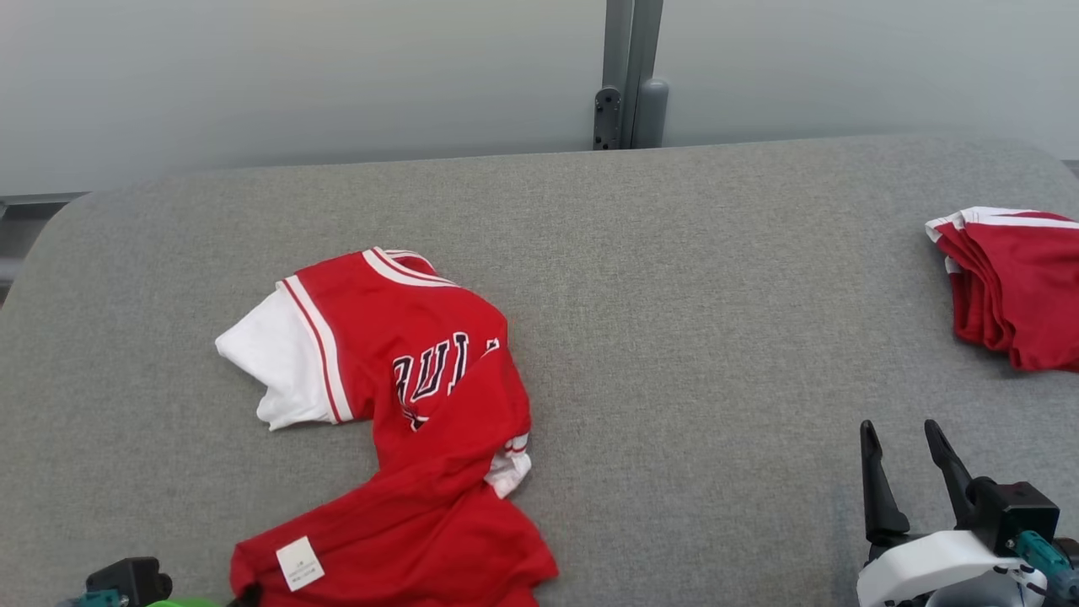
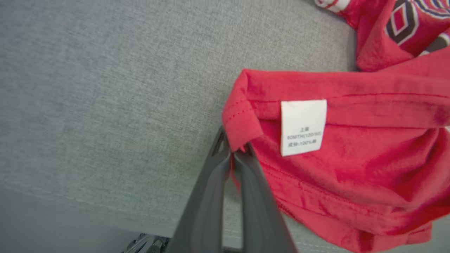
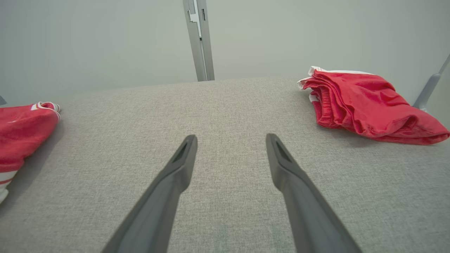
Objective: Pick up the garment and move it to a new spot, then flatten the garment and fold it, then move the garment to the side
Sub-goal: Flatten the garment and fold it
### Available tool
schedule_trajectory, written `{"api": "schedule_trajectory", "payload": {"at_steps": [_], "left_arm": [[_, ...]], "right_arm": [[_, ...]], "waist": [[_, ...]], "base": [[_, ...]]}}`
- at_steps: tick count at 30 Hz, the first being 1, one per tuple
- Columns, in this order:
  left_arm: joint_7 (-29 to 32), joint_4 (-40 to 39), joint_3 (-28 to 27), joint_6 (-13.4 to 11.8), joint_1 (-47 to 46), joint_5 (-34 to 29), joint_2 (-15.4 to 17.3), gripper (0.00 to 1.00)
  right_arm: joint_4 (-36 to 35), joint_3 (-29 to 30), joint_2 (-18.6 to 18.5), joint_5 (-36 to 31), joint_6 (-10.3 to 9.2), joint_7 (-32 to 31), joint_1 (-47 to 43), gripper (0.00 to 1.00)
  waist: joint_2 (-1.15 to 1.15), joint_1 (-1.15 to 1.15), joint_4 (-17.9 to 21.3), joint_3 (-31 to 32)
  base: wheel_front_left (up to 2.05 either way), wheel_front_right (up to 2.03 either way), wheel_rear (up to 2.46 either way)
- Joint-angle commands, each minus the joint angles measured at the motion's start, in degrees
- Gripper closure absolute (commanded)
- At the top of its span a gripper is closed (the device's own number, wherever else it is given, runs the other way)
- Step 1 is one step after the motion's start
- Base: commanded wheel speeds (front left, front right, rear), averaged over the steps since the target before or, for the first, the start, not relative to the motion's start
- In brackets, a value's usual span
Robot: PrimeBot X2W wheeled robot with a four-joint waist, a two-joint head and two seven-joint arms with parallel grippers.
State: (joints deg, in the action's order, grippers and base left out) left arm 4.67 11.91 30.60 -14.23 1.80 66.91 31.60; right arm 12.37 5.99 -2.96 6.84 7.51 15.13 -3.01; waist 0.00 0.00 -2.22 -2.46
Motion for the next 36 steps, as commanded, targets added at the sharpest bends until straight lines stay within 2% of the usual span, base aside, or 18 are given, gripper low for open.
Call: {"api": "schedule_trajectory", "payload": {"at_steps": [1, 2, 3, 7, 11, 15, 17, 20, 25, 27, 30, 36], "left_arm": [[-0.99, 0.83, -0.66, -0.89, 0.64, -0.83, 0.71, 0.76], [-1.20, 1.39, -0.55, -1.42, 0.69, -1.59, 1.35, 0.18], [-1.18, 1.66, -0.29, -2.09, 0.76, -2.11, 1.75, 0.00], [-1.82, 1.96, -0.80, -5.98, 0.80, -4.81, 5.08, 0.00], [-3.35, -1.66, -2.98, -10.31, -0.64, -6.59, 7.75, 0.00], [-1.31, -9.93, 0.29, -11.71, -5.85, -11.20, 8.43, 0.00], [1.53, -12.58, 3.85, -11.29, -10.07, -14.14, 7.28, 0.00], [7.01, -13.05, 11.05, -9.59, -18.26, -19.28, 3.63, 0.00], [13.59, -6.46, 18.34, -5.85, -30.06, -23.30, -4.87, 0.00], [15.24, -2.27, 19.81, -4.64, -33.60, -24.05, -7.10, 0.00], [17.47, 4.44, 21.69, -2.85, -37.90, -25.35, -9.24, 0.00], [20.12, 16.96, 23.30, 0.37, -41.90, -25.32, -10.85, 0.00]], "right_arm": [[0.11, -0.16, -0.21, -0.10, -0.05, 0.01, -0.66, 0.00], [0.22, -0.34, -0.19, -0.04, -0.05, 0.01, -0.67, 0.00], [0.26, -0.34, -0.21, 0.02, -0.05, 0.01, -0.73, 0.00], [-0.02, -0.20, -0.16, 0.32, -0.05, 0.01, -0.73, 0.00], [-0.27, 0.25, -0.15, 0.46, -0.05, 0.01, -1.09, 0.00], [-0.43, 0.40, -0.09, 0.65, -0.05, 0.01, -0.69, 0.00], [-0.40, 0.21, -0.07, 0.55, -0.05, 0.01, 0.02, 0.00], [-0.09, -0.58, -0.04, 0.72, -0.05, 0.01, 1.58, 0.00], [-0.01, -2.11, 0.00, 1.57, -0.05, 0.01, 3.22, 0.00], [0.12, -2.09, -0.02, 1.96, -0.05, 0.01, 3.59, 0.00], [0.50, -2.09, 0.00, 2.53, -0.05, 0.01, 3.54, 0.00], [0.68, -1.73, 0.02, 3.21, -0.05, 0.01, 2.89, 0.00]], "waist": [[0.00, 0.00, 0.24, 0.09], [0.00, 0.00, 0.50, 0.18], [0.00, 0.00, 0.77, 0.20], [0.00, 0.00, 1.97, 0.03], [0.00, 0.00, 2.96, -0.24], [0.00, 0.00, 3.66, -0.98], [0.00, 0.00, 4.00, -1.50], [0.00, 0.00, 5.02, -2.49], [0.00, 0.00, 7.56, -3.65], [0.00, 0.00, 8.50, -4.05], [0.00, 0.00, 10.19, -4.46], [0.00, 0.00, 12.56, -4.70]], "base": [[0.00, 0.00, 0.00], [0.00, 0.00, 0.00], [0.00, 0.00, 0.00], [0.00, 0.00, 0.00], [0.00, 0.00, 0.00], [0.00, 0.00, 0.00], [0.00, 0.00, 0.00], [0.00, 0.00, 0.00], [0.00, 0.00, 0.00], [0.00, 0.00, 0.00], [0.00, 0.00, 0.00], [0.00, 0.00, 0.00]]}}
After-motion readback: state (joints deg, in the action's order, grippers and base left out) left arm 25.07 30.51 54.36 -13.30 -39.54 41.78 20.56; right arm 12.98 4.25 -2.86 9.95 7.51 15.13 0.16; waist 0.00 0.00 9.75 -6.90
